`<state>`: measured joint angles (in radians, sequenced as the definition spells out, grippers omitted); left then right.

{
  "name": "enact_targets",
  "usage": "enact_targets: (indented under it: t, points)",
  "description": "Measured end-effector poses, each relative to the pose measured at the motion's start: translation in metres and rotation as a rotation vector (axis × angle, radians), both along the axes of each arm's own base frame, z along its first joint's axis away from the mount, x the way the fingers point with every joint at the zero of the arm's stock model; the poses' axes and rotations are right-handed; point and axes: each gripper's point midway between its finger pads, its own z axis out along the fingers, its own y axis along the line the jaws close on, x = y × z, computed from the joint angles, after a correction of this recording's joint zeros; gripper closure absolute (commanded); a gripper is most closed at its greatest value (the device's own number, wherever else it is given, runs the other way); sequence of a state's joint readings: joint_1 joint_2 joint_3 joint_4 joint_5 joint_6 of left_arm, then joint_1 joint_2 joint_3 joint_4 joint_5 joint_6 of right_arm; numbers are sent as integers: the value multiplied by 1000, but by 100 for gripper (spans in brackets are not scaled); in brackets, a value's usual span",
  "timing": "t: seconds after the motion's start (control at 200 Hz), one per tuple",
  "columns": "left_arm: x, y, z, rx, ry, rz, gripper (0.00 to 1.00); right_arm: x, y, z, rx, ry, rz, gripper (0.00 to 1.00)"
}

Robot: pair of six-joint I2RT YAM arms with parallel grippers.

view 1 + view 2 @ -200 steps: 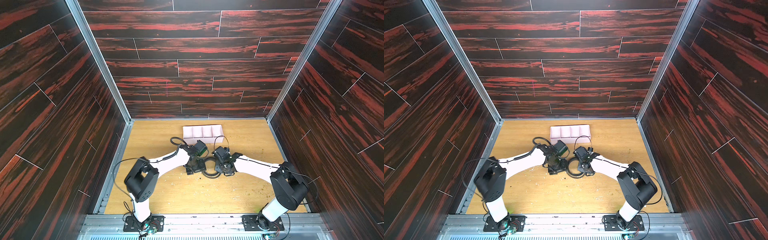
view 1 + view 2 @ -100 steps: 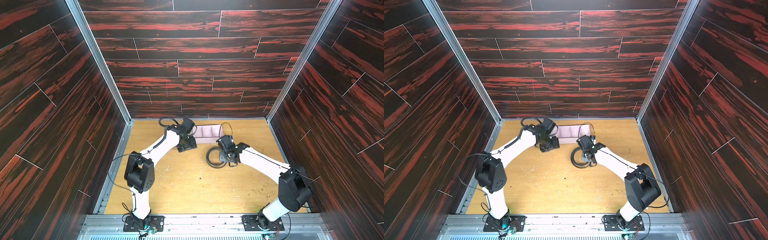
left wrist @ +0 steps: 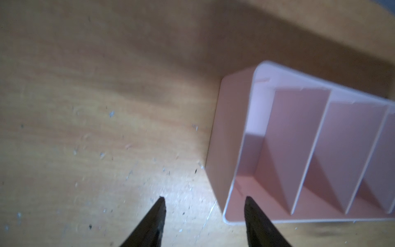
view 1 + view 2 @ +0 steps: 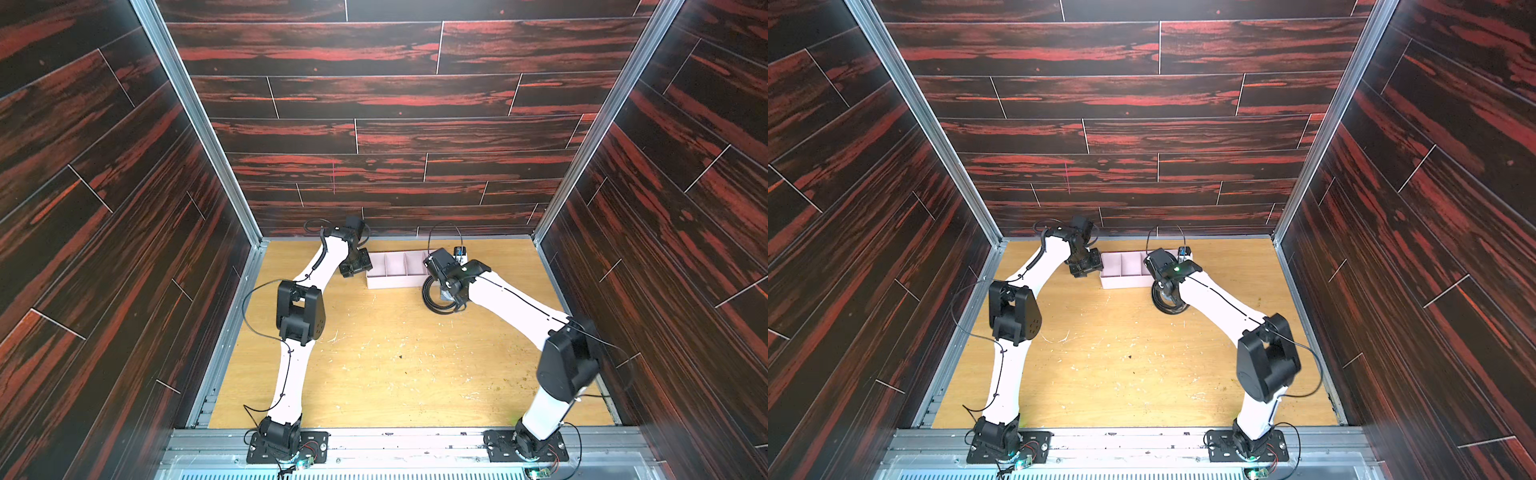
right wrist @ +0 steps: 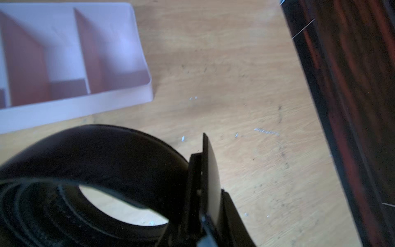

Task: Place the belts into the storage roll
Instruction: Move the container to the center of the board.

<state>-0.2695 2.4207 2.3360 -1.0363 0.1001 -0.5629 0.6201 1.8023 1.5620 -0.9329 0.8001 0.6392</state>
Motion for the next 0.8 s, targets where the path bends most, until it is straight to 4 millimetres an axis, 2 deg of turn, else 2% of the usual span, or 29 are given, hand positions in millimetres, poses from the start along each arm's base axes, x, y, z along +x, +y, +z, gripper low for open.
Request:
enact_targets:
  t: [0.17, 0.386, 0.636, 0.716, 0.802]
  points:
    - [16, -1, -4, -6, -18, -4, 43, 25, 0, 15, -60, -9, -38, 100]
    - [16, -4, -20, -16, 12, -5, 47, 59, 9, 32, -137, -48, -74, 100]
    - [16, -10, -39, -43, 42, -2, 67, 78, 5, 45, -246, -77, -113, 100]
    - [17, -12, -41, -55, 44, 0, 77, 82, 2, 51, -278, -90, -125, 100]
    - [17, -14, -40, -64, 42, -6, 83, 87, -1, 57, -308, -104, -137, 100]
